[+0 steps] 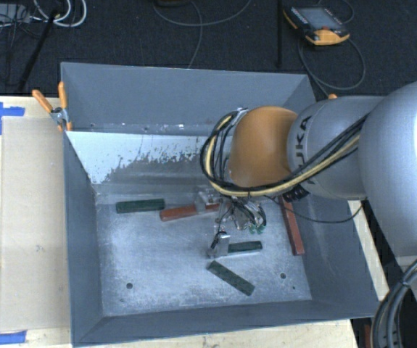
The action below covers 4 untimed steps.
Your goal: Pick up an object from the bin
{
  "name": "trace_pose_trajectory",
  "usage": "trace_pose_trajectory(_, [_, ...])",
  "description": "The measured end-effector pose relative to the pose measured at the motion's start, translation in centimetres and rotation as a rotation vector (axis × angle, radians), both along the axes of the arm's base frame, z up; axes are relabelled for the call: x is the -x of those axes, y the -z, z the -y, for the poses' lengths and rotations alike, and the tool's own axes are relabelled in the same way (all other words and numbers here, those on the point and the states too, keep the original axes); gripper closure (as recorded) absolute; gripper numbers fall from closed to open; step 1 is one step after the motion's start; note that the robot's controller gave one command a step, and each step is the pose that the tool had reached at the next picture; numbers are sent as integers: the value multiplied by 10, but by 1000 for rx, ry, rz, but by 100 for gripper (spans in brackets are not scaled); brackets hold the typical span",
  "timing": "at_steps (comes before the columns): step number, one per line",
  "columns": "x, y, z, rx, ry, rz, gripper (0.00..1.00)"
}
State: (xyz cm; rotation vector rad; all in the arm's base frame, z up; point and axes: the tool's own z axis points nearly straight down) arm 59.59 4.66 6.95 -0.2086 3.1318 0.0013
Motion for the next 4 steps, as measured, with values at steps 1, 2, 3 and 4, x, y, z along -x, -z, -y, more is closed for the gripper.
trace_pose_trajectory(1, [51, -120, 102, 5, -158, 4, 0])
trace_pose_trajectory(2, [39, 4, 89, -2, -253, -11, 0])
trace_pose_trajectory(3, [37, 0, 90, 0, -249, -3, 100])
trace_pose_trajectory(4, [30, -141, 76, 2, -231, 7, 100])
